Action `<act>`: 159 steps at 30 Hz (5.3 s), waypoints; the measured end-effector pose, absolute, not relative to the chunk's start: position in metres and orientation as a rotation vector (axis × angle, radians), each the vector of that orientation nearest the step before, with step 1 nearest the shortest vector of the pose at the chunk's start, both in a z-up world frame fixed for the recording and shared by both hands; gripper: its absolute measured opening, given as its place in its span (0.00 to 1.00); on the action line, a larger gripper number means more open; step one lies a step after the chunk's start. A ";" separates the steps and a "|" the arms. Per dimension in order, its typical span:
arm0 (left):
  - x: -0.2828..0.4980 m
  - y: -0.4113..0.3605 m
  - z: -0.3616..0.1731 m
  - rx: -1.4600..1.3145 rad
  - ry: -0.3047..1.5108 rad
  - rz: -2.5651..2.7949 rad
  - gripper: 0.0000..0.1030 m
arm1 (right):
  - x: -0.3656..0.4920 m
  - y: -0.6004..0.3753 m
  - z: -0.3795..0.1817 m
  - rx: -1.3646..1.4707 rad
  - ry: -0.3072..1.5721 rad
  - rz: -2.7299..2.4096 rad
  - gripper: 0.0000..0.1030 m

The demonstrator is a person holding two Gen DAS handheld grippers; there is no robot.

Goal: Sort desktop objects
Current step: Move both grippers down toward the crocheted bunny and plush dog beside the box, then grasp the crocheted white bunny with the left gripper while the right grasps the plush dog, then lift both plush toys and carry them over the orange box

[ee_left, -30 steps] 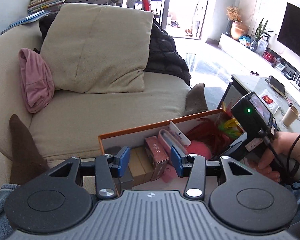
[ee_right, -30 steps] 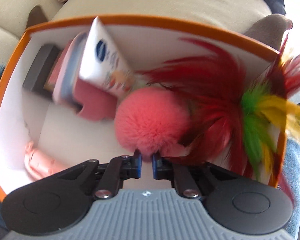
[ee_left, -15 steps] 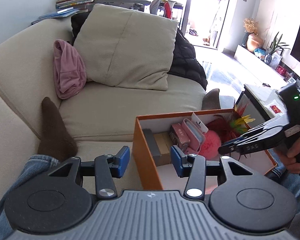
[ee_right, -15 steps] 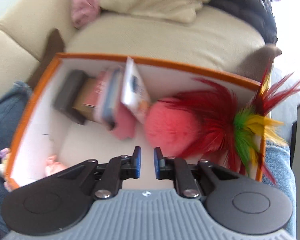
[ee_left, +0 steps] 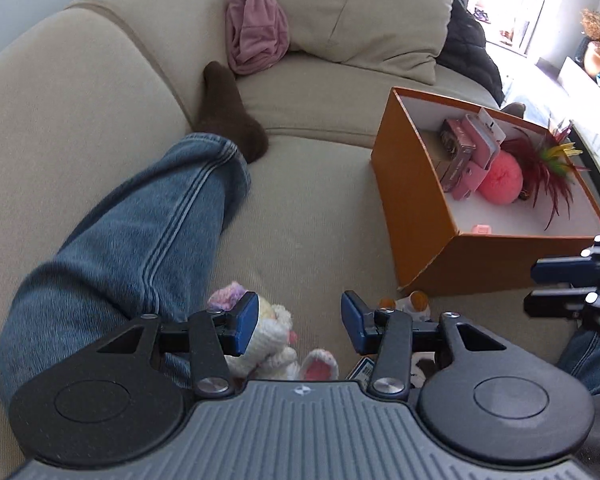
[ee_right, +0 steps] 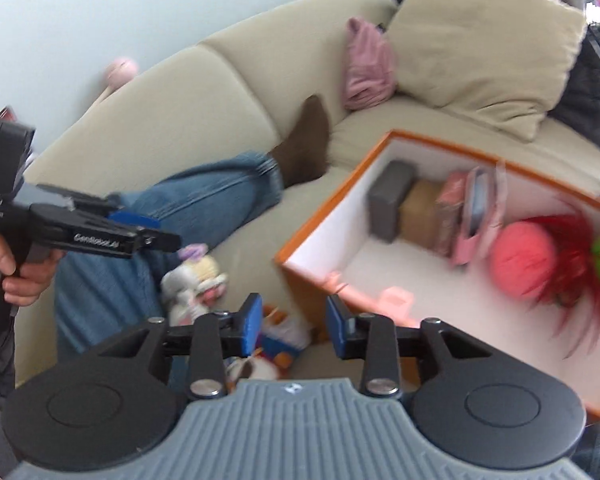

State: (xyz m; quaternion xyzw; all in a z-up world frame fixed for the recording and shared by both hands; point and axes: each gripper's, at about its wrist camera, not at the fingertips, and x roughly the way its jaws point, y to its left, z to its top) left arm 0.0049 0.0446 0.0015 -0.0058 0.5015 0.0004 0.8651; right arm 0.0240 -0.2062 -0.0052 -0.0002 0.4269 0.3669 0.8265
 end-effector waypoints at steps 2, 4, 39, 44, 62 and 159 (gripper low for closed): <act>0.002 0.048 -0.009 -0.043 1.077 0.059 0.52 | 0.016 -0.191 -0.023 -0.019 0.948 0.788 0.44; -0.002 0.050 -0.019 -0.065 1.090 0.117 0.52 | 0.013 -0.177 -0.042 -0.045 0.991 0.780 0.46; -0.015 0.032 -0.073 -0.006 1.120 0.169 0.17 | -0.006 -0.162 -0.107 -0.061 1.134 0.708 0.55; -0.023 0.014 -0.059 -0.007 1.071 0.087 0.13 | -0.010 -0.168 -0.099 -0.078 1.103 0.671 0.55; -0.022 0.010 -0.048 -0.090 1.058 -0.024 0.23 | -0.004 -0.205 -0.105 -0.044 1.118 0.543 0.55; 0.172 -0.157 -0.078 -0.267 1.382 -0.734 0.47 | 0.143 -0.343 -0.031 -0.092 1.168 0.471 0.51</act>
